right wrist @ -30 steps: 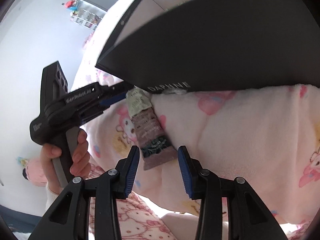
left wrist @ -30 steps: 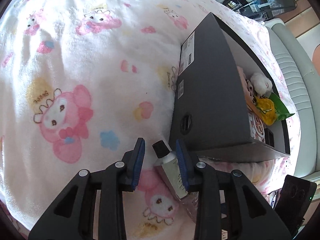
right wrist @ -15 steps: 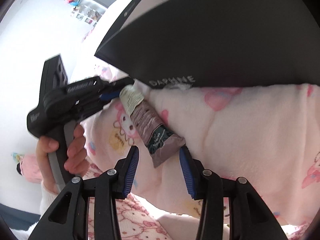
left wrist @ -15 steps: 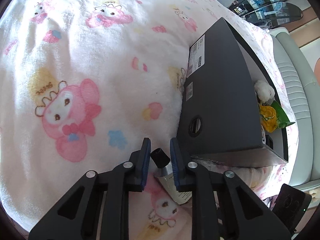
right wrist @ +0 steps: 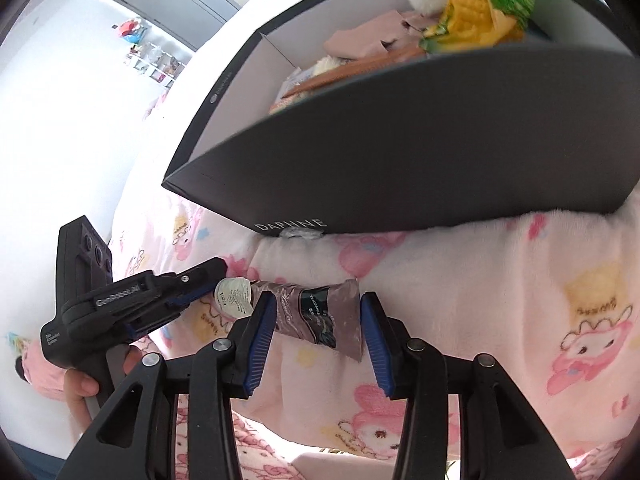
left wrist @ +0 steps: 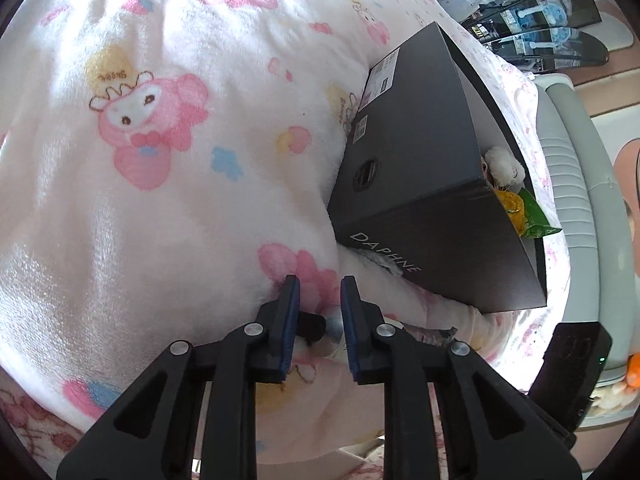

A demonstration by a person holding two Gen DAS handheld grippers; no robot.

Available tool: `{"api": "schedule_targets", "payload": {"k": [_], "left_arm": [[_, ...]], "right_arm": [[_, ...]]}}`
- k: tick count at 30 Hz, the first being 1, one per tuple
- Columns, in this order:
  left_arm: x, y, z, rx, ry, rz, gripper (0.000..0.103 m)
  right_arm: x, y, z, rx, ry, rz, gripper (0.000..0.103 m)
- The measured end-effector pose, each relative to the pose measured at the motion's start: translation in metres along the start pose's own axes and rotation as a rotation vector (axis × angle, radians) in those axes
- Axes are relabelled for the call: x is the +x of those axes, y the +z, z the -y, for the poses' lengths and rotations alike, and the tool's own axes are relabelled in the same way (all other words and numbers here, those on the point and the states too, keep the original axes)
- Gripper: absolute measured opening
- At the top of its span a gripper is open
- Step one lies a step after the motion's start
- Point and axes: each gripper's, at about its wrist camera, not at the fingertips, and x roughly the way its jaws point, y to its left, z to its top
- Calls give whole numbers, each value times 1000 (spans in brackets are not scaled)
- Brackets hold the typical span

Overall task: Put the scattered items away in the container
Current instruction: 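Lift the cream tube with both grippers up toward the box rim, then carry the cream tube over the box and lower it inside with both grippers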

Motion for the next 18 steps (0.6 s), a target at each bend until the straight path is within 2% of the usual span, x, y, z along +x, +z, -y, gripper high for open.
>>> {"api": "schedule_targets", "payload": {"k": [4,6,8,10,12,18], "left_arm": [[-18,-1,-8,-5,-5,21,19],[-18,-2,-9,2,-20,11,24],[-9,-3,-10,-3,-41,-17,31],[-4,-5,-11,-12,-61,-30,32],[-3,-9,-8,1,-59,-32,35],[-9,-11,-9,8,-69,-31,38]], "right_arm": [[-3,3,-14,-41,-27,29,40],[1,8,-16,-42,-17,42,40],[6,10,-15,-37,-16,23,40],[23,9,-18,-26,-14,-12,41],[18,-3,-11,-10,1,-51,41],[12,-3,-12,-8,-17,-17,41]]}}
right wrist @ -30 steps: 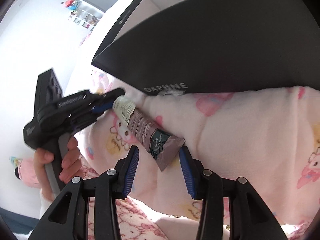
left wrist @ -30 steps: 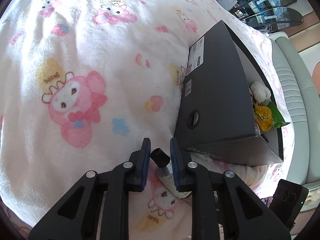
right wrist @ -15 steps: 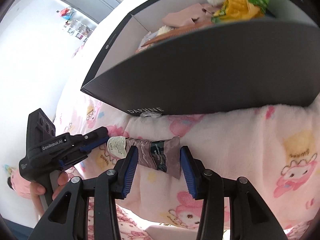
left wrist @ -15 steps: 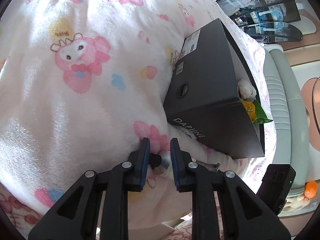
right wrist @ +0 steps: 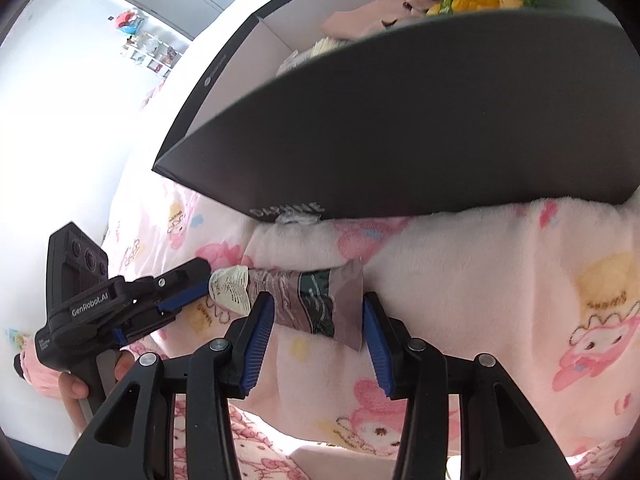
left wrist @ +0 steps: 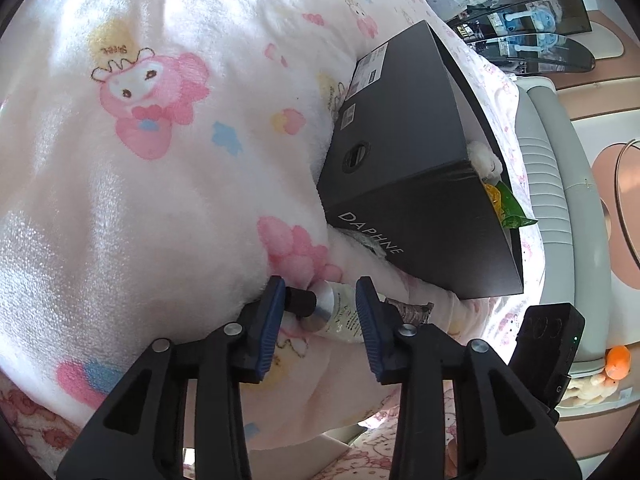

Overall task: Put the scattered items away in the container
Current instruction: 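Carry the cream tube over the box and lower it inside with both grippers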

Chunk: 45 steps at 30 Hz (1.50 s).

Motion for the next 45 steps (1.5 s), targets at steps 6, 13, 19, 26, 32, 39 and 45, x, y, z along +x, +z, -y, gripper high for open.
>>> {"api": "schedule_targets", "payload": {"k": [6,13,19,26,32,39,45], "left_arm": [[14,-1,-3,6,19,-21,40],[-4,-5,7,-12,-2,19,41],[-37,-10,38,47,-72,56,38],[-60,3,98,166,-180,72,38],[-35,33,155,245,-209,86,38],[29,59,180,280,-115,6,38],[61,63,179,272,-56,-40,39]], "right_arm": [[15,5,1,10,20,10,41],[2,10,-19,-32,46,33,40],[-43,19,-28,-33,124,122,40],[-99,38,-25,-48,124,248,42],[-121,68,0,-43,35,316,44],[-122,100,32,-19,-43,272,44],[-101,107,46,-8,-112,191,44]]}}
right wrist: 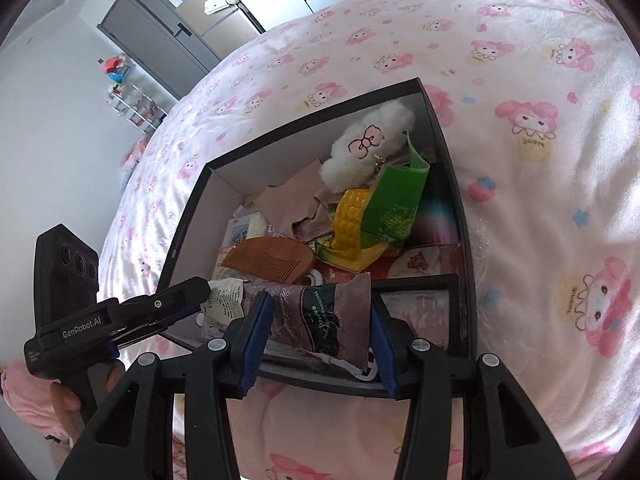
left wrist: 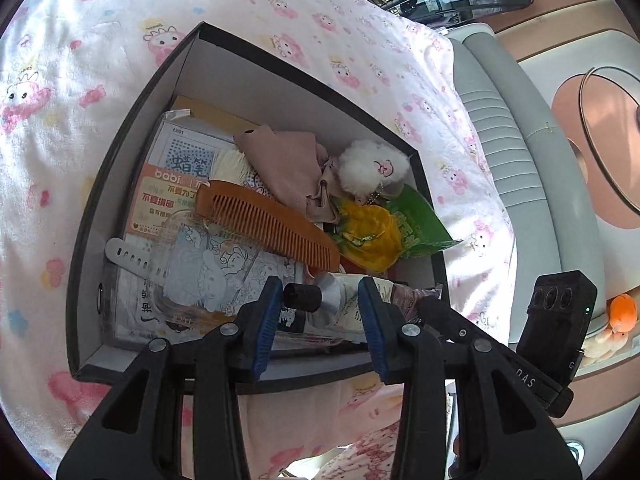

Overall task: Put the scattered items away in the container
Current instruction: 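Carry the cream tube over the box and lower it inside with both grippers, then open both grippers and withdraw them up from the box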

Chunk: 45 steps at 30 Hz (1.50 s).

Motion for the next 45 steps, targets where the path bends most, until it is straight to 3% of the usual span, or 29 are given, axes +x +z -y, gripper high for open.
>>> {"api": "schedule_targets", "payload": {"k": [5,13,21,27,30,33,36,40,45], "left_arm": [[3,-4,7,41,72,-26,39],[-4,-2,14,83,81,-27,39],[21,-11,32,188,161,-139,39],[47,-1,28,148,177,-185,37],[35,-2,33,156,132,-171,37],[12,0,41,187,100,-103,37],[5,10,41,180,132,-39,37],[22,17,34,145,192,-62,37],[21,19,30,136,187,-46,37]], "right_arm": [[4,-1,-1,-42,-86,-4,44],[-8,-1,-6,-81,-77,52,44],[16,-13,-20,-189,-97,-56,44],[31,1,-17,-185,-120,-87,42],[26,4,-14,-164,-101,-78,42],[11,3,-15,-163,-103,-20,42],[8,6,-19,-166,-133,9,42],[26,10,-18,-144,-168,-55,43],[30,9,-21,-166,-215,-59,44]]}}
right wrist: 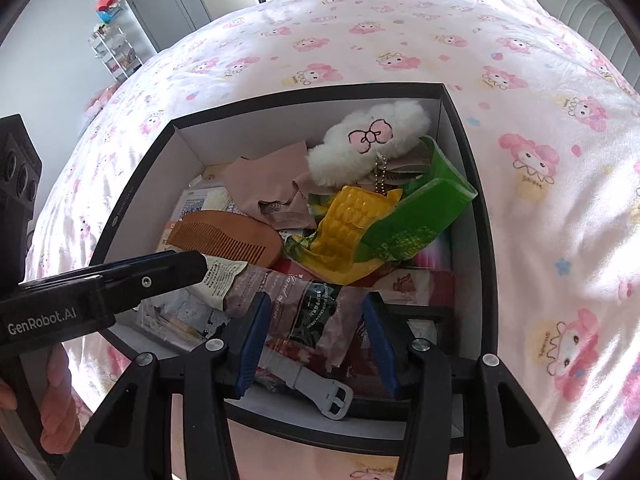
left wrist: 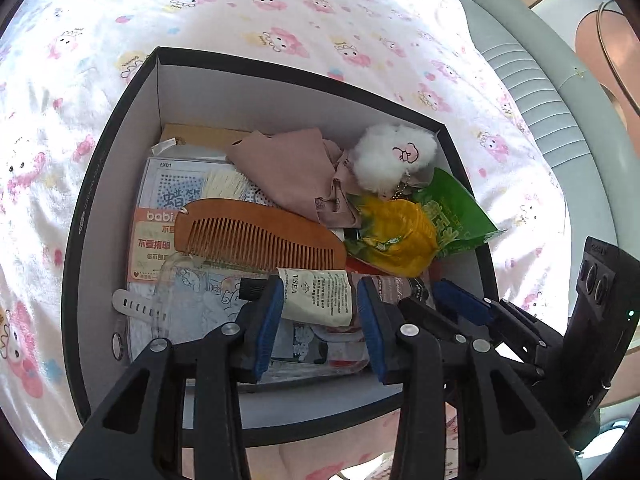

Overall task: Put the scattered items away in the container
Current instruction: 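Open both grippers and withdraw them up from the box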

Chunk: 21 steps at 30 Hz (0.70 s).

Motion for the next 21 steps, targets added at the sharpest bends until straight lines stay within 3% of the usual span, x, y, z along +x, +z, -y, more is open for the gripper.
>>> {"api": "schedule_targets", "payload": {"k": [4,6,7,8,11,15,18,20,21], "left_arm": [[-7,-1,-2,15,19,19,40],[-15,-3,1,51,84,71,52],[-21,-6,3,70,113,103,63],[-28,-8,5,85,129,138,70],[-51,-13,9,107,139,228,76],[-88,-13,21,144,204,348,77],[-124,-19,31,162,204,433,82],[-147,-26,36,155,203,486,96],[-157,-30,38,150,212,512,97]], "right_arm": [[-1,4,2,33,7,-2,44],[-5,4,0,40,10,6,45],[-9,4,-2,36,5,20,47],[-14,5,-5,34,-3,41,49],[-32,3,-13,33,-46,101,62],[-62,3,-23,29,-50,161,63],[-103,-1,-33,10,-24,260,64],[-131,-5,-42,-1,-35,328,74],[-141,-7,-47,-5,-52,359,80]]}}
